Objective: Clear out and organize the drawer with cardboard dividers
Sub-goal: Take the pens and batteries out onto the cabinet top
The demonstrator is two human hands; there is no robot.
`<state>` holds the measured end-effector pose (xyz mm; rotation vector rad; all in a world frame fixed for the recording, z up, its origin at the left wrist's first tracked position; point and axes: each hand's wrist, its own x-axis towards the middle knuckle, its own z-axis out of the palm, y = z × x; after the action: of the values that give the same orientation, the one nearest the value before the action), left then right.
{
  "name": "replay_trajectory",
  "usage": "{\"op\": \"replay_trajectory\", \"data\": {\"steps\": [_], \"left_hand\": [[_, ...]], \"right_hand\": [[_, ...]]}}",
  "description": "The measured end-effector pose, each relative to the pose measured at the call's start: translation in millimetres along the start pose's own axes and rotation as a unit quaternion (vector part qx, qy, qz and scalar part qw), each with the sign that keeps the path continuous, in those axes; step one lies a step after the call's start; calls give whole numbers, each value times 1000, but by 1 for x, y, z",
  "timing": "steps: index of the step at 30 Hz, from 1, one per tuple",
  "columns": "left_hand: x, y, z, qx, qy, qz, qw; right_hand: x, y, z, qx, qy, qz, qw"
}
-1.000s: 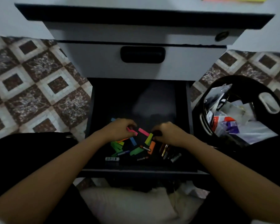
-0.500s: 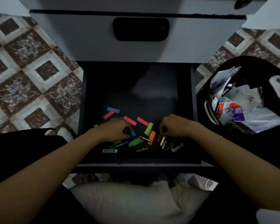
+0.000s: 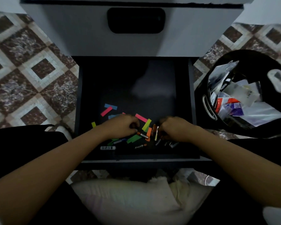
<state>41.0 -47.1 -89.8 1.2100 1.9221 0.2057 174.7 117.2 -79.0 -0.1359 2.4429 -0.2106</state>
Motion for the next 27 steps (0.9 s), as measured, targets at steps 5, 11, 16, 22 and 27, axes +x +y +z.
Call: {"op": "replay_trajectory", "data": {"steps": [5,11,16,22,27], "left_hand": [[7,15,11,3,37,28,999],[16,38,26,35,100,12,994],[20,47,40,68,107,-19,992],[23,49,43,26,104,-43,993],[24,49,43,-7,65,-74,995]], "right_hand": [[-4,9,-7,31,6,15,999],[-6,10,-3,69,9,47,996],[-5,14,-7,101,63,62,991],[-6,11,-12,113,94,62,987],[-4,11,-12,115,89,60,988]]}}
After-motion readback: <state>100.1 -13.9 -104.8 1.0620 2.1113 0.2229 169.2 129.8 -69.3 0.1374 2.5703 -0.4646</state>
